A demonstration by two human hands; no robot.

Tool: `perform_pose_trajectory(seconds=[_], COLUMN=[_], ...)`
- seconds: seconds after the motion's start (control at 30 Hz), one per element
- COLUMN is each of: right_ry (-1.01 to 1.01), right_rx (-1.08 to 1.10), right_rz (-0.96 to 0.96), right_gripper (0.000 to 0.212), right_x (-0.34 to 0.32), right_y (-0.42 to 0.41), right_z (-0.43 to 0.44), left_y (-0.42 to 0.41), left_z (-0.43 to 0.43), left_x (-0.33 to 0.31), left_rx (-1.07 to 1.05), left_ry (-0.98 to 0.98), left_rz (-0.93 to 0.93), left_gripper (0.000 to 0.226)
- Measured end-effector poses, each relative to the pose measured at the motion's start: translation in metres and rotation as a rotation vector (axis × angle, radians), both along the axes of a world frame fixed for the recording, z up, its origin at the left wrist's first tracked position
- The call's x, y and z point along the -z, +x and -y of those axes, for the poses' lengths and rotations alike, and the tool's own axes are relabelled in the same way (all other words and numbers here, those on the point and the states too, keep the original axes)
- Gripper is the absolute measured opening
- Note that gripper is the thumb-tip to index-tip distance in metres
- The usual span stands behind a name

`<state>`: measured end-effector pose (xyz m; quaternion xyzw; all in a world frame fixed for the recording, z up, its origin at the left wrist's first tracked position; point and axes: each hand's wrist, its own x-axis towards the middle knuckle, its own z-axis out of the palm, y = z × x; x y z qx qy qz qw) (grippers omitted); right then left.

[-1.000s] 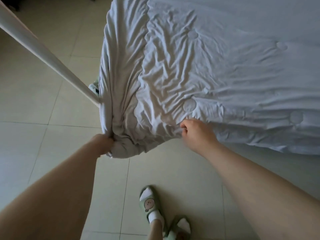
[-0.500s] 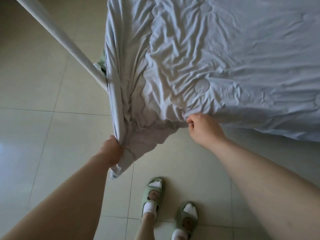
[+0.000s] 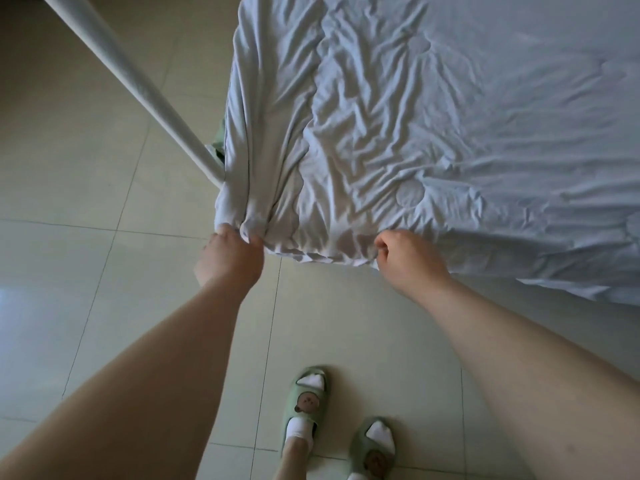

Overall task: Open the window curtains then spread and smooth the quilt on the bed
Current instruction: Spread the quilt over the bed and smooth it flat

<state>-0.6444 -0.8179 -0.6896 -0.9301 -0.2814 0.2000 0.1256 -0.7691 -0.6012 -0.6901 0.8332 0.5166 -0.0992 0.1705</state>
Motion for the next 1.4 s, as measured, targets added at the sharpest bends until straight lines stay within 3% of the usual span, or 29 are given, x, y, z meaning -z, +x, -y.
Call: perform_pose_trajectory(seconds=[0.2, 0.5, 0.9, 1.13, 1.4], right_ry=[0.017, 0.098, 0.244, 0.275, 0.32], right_rx=[0.033, 0.099, 0.085, -0.012, -0.034], right_rz=[0.08, 0.223, 0.432, 0.442, 0.391], right_gripper=[0.021, 0.024, 0.025, 0.024, 0.024], right_x=[-0.068, -0.225, -0.438, -0.508, -0.536], right_y=[0.023, 0.044, 0.018, -0.017, -0.08], right_z=[0.006, 0.03, 0.047, 0.02, -0.058], left_y=[0.04, 0.048, 0.015, -0.018, -0.062], left_z=[0.027, 0.052, 0.074, 0.064, -0.007], left_x=[-0.067, -0.215, -0.436, -0.497, -0.534], left_rx=[0.164, 0.274, 0.294, 0.315, 0.37], left_ry=[-0.049, -0.053, 0.111, 0.169, 0.201], left_rz=[-0.024, 0.021, 0.307, 0.389, 0.427], left_gripper=[0.029, 0.025, 0.021, 0.026, 0.025])
